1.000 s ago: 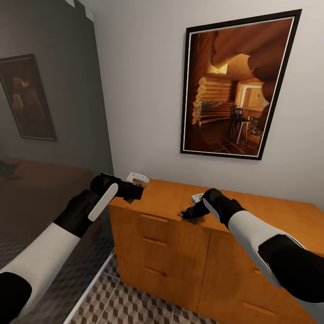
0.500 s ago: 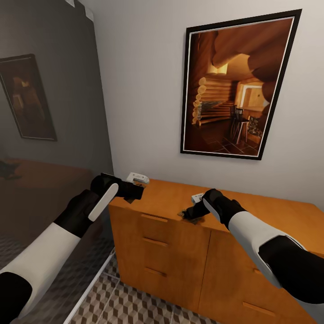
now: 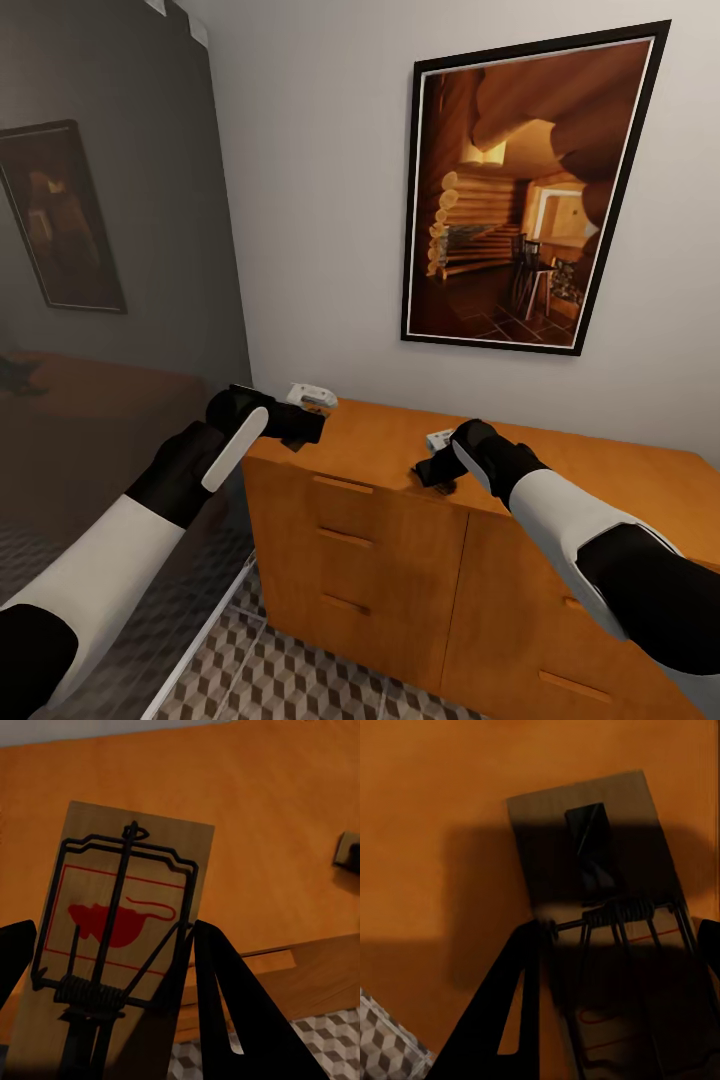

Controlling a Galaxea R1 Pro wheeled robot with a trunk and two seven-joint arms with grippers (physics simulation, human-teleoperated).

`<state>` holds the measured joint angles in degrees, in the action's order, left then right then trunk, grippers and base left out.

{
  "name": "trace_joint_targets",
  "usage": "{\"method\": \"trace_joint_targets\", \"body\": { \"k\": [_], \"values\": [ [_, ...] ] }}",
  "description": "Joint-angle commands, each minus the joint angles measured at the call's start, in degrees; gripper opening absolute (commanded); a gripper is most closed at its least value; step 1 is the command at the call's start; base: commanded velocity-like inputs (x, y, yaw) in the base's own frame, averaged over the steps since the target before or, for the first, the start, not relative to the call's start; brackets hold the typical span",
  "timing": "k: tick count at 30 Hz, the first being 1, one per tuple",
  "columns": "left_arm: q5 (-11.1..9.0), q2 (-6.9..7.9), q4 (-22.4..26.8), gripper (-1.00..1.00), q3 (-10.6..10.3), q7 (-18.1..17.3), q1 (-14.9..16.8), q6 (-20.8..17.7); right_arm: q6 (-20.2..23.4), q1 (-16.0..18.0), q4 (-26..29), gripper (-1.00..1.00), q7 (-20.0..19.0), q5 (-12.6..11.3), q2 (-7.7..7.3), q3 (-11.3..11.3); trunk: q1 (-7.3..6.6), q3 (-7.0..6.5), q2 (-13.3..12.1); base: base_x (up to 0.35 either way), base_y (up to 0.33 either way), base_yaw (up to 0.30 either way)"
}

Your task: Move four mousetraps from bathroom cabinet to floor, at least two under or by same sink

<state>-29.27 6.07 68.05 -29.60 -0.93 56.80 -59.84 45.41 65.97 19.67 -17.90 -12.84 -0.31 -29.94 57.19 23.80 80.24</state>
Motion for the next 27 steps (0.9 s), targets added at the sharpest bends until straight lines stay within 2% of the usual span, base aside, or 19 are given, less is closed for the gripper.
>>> {"method": "trace_joint_targets", "body": {
  "k": [1,8,10,13,14,20,22,24,27],
  "values": [
    [0.3,0.07,0.1,-1.0,-0.1,-0.1,0.1,-0.2,0.1,0.0,-3.3,-1.0,0.2,1.3,-0.08,-0.5,0.01,0.08,0.0,0.0,0.0,0.0],
    [0.3,0.07,-0.1,-1.0,-0.1,-0.1,0.1,-0.2,0.3,0.0,-3.2,-1.0,0.6,2.8,-0.42,-0.3,0.01,0.08,0.0,0.0,0.0,0.0],
    [0.3,0.03,-0.2,-1.0,-0.2,-0.1,0.1,-0.2,0.7,0.0,-2.8,-1.0,0.8,2.9,-0.99,-0.2,0.01,0.08,0.0,0.0,0.0,0.0],
    [0.3,-0.18,-0.3,-1.0,-0.2,-0.1,0.0,-0.2,2.9,0.0,-1.9,-1.0,1.1,3.0,-2.96,0.1,0.01,0.08,0.0,0.0,0.0,0.0],
    [0.3,-0.26,-0.3,-1.0,-0.2,-0.1,0.0,-0.2,5.0,0.0,0.0,-1.0,1.2,3.0,-3.9,0.2,0.01,0.08,0.0,0.0,0.0,0.0],
    [0.3,-0.34,-0.3,-1.0,-0.2,-0.1,0.1,-0.2,14.6,0.0,11.7,-1.0,1.9,3.0,-6.48,0.7,0.01,0.08,0.0,0.0,0.0,0.0],
    [0.3,-0.35,-0.4,-1.0,-0.2,-0.1,0.0,-0.2,14.6,0.0,15.5,-1.0,2.0,3.0,-6.88,1.6,0.01,0.08,0.0,0.0,0.0,0.0],
    [0.3,-0.35,-0.4,-1.0,-0.2,-0.1,0.1,-0.2,14.6,0.0,18.6,-1.0,2.2,3.0,-7.1,3.7,0.01,0.08,0.0,0.0,0.0,0.0],
    [0.3,-0.35,-0.4,-1.0,-0.2,-0.1,0.1,-0.2,14.6,0.0,20.4,-1.0,2.8,3.0,-7.2,5.8,0.01,0.08,0.0,0.0,0.0,0.0]
  ]
}}
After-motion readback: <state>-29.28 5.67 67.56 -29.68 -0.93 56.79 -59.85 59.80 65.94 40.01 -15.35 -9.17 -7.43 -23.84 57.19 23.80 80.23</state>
